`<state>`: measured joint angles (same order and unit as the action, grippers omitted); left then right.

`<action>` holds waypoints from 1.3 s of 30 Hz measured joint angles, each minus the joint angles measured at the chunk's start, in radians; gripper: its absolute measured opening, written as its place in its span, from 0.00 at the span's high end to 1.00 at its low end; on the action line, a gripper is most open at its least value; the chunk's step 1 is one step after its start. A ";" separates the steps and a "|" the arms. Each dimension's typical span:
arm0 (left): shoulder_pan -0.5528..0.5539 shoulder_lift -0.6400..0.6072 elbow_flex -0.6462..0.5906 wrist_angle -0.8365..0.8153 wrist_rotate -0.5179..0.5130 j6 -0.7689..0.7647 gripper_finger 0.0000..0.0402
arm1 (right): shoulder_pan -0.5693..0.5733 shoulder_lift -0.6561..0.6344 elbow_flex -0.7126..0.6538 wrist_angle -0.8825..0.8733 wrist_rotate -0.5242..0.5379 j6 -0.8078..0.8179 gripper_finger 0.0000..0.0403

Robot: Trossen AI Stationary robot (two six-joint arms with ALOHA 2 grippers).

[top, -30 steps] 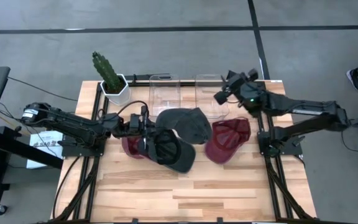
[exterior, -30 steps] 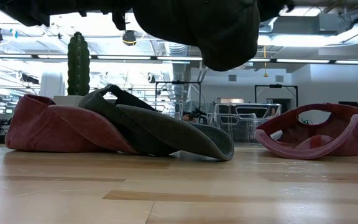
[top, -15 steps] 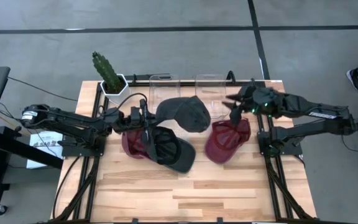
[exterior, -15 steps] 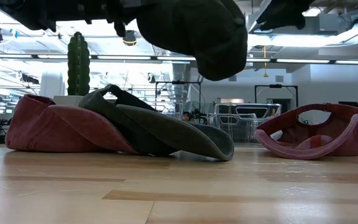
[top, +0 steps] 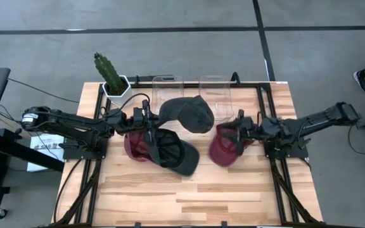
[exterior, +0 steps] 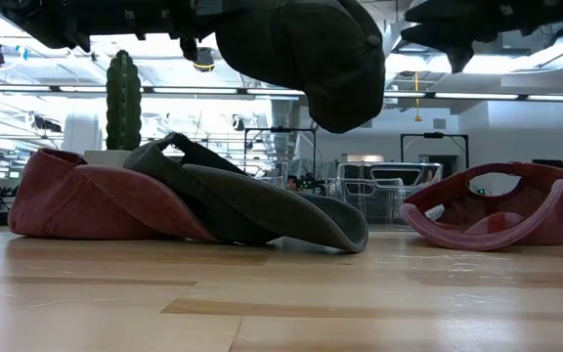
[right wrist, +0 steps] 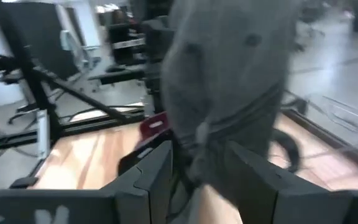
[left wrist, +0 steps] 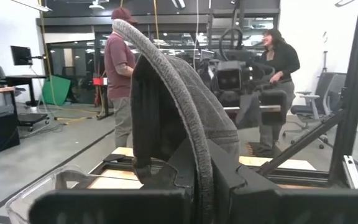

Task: Pick & Place hat
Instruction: Put the right black cap into the transparent bin

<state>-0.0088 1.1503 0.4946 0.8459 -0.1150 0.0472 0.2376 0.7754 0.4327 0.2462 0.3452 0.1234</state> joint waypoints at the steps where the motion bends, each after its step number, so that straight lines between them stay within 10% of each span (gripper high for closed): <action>1: -0.001 0.000 0.000 0.000 0.010 0.000 0.97 | 0.017 0.001 -0.017 0.031 0.006 -0.012 0.64; 16: -0.100 0.000 0.000 0.009 0.020 -0.023 0.96 | 0.134 0.120 -0.066 0.159 0.076 -0.072 0.35; 39: -0.113 0.000 0.000 0.016 0.011 -0.002 0.96 | 0.089 0.292 -0.035 0.437 -0.070 -0.086 0.34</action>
<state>-0.1219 1.1503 0.4946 0.8616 -0.1036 0.0452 0.3267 1.0671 0.3978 0.6835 0.2756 0.0374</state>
